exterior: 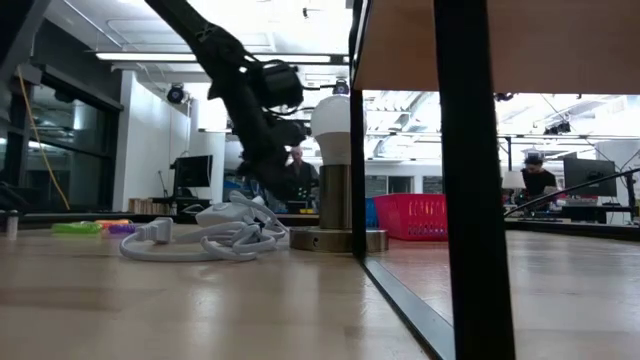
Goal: Pick & Place Office Desk Supplies
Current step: Put the purple coil keychain into the red bin
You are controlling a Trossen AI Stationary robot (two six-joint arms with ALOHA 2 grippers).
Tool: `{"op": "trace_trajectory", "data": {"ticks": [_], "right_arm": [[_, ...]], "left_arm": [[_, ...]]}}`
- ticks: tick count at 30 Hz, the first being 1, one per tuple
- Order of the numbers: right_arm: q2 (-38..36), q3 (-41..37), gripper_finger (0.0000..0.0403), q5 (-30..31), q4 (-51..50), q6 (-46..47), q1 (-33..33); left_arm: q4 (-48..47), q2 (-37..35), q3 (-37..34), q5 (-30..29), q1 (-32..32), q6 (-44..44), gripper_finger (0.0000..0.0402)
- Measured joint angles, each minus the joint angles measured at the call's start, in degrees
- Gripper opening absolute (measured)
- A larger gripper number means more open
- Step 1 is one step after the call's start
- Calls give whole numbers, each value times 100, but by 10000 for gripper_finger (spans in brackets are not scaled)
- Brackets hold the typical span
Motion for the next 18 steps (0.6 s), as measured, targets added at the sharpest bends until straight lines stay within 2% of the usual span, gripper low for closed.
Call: {"op": "trace_trajectory", "data": {"ticks": [13,18], "right_arm": [[0,0,110,-6,-1,0,2],[0,0,110,-2,-1,0,0]], "left_arm": [[-1,-1722,-1906,-804,12,-1056,31],[-121,-2441,-2588,-880,-55,-1293,31]]}}
